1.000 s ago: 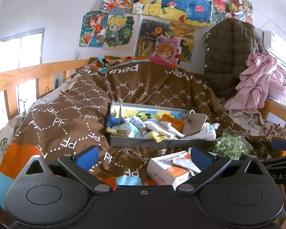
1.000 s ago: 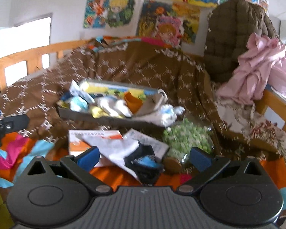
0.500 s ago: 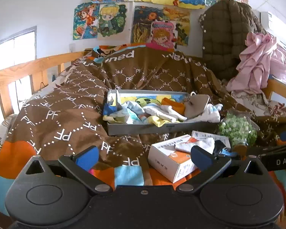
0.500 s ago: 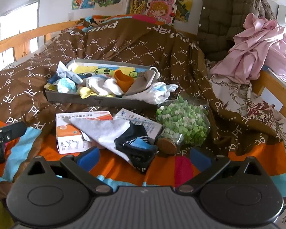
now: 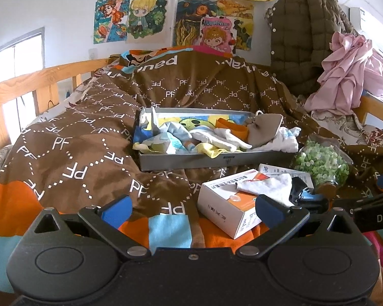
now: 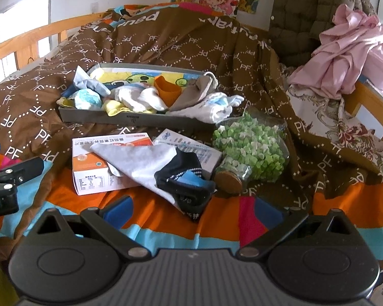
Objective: Organize soft objects
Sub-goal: 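Move both open tools down over the black-and-blue sock and white cloth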
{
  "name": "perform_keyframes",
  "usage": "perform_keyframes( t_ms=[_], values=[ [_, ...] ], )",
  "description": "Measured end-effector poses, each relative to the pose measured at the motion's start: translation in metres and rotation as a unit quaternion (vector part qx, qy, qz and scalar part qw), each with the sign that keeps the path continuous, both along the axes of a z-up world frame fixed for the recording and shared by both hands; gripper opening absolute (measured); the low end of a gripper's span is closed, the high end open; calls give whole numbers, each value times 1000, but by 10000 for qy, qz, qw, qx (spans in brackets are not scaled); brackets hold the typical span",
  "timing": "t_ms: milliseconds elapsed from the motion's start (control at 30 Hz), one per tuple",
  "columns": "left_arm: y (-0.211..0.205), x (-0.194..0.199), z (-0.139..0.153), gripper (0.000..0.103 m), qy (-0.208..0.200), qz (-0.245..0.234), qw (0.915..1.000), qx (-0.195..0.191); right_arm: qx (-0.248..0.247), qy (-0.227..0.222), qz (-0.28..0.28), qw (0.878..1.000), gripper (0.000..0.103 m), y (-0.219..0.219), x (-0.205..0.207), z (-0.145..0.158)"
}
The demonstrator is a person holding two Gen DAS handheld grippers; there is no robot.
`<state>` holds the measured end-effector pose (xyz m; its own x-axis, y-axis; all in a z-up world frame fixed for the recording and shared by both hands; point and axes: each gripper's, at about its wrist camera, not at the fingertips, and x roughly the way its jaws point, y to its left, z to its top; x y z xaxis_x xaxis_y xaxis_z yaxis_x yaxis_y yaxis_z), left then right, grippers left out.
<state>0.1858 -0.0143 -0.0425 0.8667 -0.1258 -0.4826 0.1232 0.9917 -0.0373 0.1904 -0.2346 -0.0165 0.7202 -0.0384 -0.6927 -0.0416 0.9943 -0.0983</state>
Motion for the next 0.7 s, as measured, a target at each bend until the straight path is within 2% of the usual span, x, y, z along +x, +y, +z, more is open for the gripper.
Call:
perform_keyframes(
  t_ms=[333,700],
  values=[
    [-10,17,-1,102,-96,-116,9998,141,752,287,-395,9960,103,-29,17,-1],
    [-20,30,-6,102,-182,-388,9987,287,763,388,-507,9950,103,-34,29,-4]
  ],
)
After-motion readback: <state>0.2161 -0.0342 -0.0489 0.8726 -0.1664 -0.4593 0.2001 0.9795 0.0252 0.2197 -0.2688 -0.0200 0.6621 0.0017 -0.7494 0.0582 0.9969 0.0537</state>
